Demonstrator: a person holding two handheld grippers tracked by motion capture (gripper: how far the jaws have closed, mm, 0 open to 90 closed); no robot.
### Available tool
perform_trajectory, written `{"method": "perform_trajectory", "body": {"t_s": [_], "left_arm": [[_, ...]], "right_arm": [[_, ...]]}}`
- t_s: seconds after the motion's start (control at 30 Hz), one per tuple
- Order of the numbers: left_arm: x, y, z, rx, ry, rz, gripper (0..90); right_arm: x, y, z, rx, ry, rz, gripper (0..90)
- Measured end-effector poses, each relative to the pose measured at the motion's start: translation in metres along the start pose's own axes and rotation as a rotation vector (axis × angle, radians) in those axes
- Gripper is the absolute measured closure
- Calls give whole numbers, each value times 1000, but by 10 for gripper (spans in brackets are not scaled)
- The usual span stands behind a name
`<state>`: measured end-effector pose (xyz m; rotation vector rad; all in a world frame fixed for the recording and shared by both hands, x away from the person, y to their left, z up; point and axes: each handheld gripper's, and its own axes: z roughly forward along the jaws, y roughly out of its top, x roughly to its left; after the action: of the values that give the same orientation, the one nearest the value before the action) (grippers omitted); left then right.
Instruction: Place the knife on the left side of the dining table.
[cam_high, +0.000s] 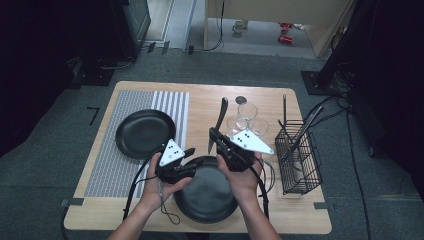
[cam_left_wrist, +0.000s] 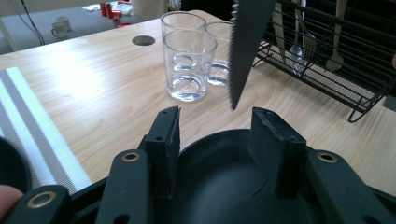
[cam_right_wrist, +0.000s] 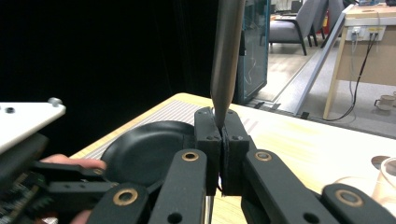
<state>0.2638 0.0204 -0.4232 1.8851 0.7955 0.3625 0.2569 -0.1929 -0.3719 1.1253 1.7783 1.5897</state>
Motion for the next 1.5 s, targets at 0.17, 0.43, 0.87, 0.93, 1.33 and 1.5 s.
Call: {"method": "perform_trajectory", "body": {"t_s": [0.17, 0.43, 0.87, 0.93, 1.33, 1.5], "left_arm": [[7, 0, -11, -20, 12, -8, 533], [14, 11, -26, -63, 24, -21, 531], [5, 51, -38, -154, -5, -26, 534], [1, 58, -38, -164, -14, -20, 533], [-22, 91, -31, -207, -78, 3, 533], [-27, 101, -31, -218, -93, 9, 543]], "right_arm": [[-4, -3, -1, 6, -6, -5, 892], [-6, -13, -3, 21, -4, 6, 892], [-5, -33, -6, 57, 3, 15, 892], [-4, -35, -6, 59, 6, 13, 892], [5, -44, -3, 77, 32, -8, 892], [9, -45, -3, 81, 40, -14, 892]]}}
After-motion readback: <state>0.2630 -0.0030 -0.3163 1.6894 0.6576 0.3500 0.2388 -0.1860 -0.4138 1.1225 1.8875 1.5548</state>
